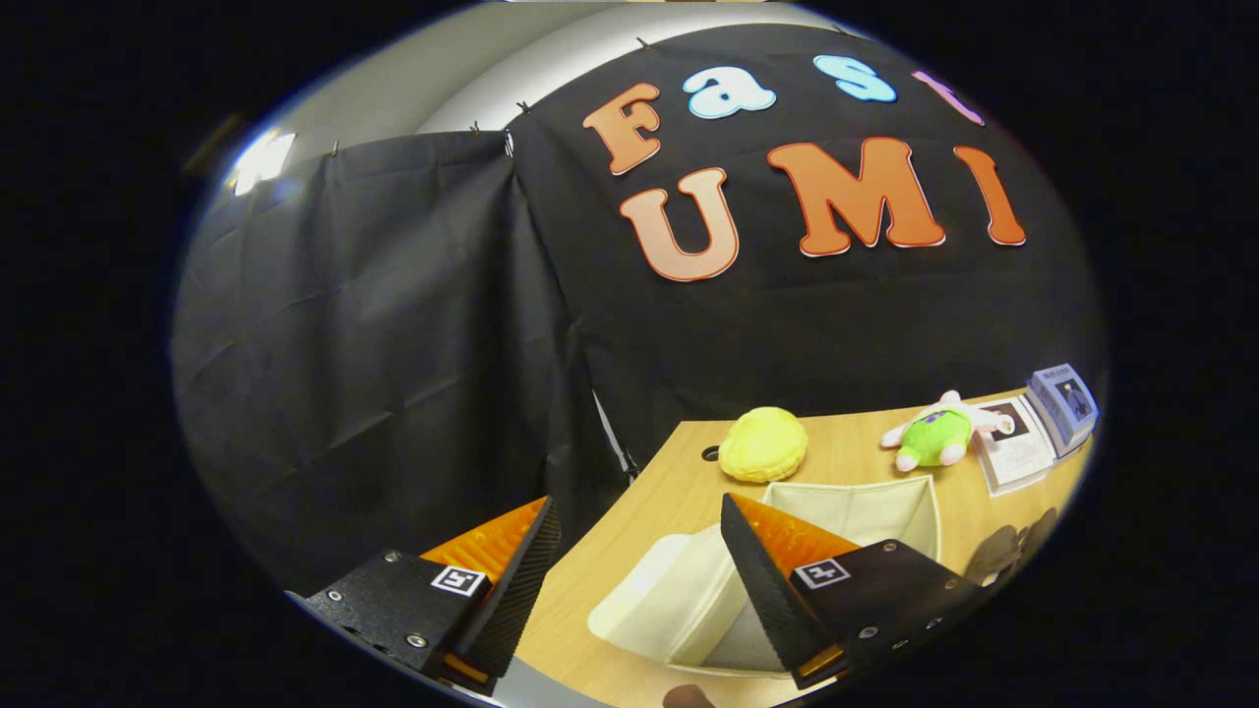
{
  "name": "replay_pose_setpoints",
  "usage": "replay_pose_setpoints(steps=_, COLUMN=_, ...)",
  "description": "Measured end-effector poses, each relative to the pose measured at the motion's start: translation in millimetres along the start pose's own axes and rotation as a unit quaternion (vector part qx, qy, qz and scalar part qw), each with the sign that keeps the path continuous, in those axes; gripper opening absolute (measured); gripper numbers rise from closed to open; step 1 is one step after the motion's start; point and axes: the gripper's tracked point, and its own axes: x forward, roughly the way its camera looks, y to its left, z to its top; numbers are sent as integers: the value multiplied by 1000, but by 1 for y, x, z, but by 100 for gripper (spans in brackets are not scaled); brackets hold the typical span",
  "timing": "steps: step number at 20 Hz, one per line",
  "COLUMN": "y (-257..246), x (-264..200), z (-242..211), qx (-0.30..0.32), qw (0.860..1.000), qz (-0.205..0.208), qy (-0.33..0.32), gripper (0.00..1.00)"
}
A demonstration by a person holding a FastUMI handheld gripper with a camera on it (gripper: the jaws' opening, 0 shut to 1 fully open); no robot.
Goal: Open the storage box then place both shoes into the box .Put the left shoe in first, then the right shoe, with the right side of both shoes facing outward in a uniform manner.
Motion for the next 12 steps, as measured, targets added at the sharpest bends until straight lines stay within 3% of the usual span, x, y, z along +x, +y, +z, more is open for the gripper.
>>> replay_pose_setpoints(steps=4, y=-49, x=-27, z=5, qx=-53, qw=997, qz=-45, qy=-23, gripper=98)
replay_pose_setpoints(steps=12, y=-164, x=-91, z=5, qx=-49, qw=990, qz=-117, qy=-56, gripper=98)
